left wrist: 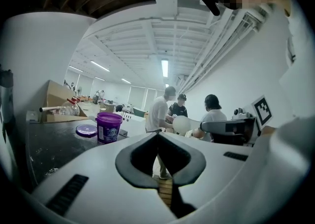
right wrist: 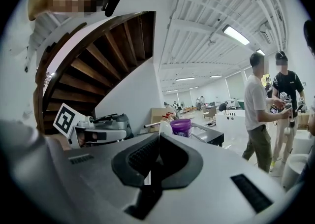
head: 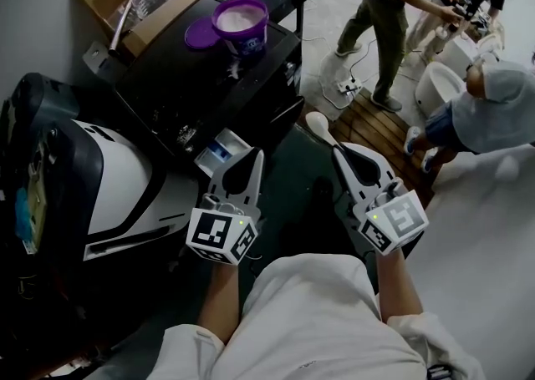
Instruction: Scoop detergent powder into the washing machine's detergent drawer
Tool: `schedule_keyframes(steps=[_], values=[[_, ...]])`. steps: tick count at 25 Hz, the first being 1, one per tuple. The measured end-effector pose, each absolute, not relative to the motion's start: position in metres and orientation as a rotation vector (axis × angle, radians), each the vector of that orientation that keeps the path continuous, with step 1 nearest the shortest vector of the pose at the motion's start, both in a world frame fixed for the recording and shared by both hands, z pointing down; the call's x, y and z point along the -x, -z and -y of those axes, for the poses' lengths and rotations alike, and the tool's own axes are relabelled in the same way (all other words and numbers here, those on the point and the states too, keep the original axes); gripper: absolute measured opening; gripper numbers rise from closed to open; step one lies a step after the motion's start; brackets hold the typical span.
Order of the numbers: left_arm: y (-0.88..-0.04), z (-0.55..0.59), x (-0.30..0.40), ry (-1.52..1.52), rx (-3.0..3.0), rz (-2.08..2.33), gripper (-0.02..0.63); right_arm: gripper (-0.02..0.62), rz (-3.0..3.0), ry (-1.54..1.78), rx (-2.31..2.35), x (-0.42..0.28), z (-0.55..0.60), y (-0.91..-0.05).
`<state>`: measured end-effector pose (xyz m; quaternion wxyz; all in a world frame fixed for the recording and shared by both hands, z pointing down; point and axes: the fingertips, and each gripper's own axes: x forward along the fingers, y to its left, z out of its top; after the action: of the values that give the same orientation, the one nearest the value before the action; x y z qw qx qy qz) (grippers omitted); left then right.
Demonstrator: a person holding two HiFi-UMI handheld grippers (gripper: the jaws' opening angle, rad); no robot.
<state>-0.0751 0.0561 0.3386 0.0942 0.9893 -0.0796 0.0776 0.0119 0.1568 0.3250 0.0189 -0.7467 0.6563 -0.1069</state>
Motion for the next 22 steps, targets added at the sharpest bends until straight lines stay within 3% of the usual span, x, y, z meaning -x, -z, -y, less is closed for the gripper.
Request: schedule_keyframes(steps=[22], values=[[-0.318,0.006,-0.038,-0.232,-2.901,0.511,0.020,0.010,-2.288,0.331,2.055,-0.131,-0.066,-0.314]])
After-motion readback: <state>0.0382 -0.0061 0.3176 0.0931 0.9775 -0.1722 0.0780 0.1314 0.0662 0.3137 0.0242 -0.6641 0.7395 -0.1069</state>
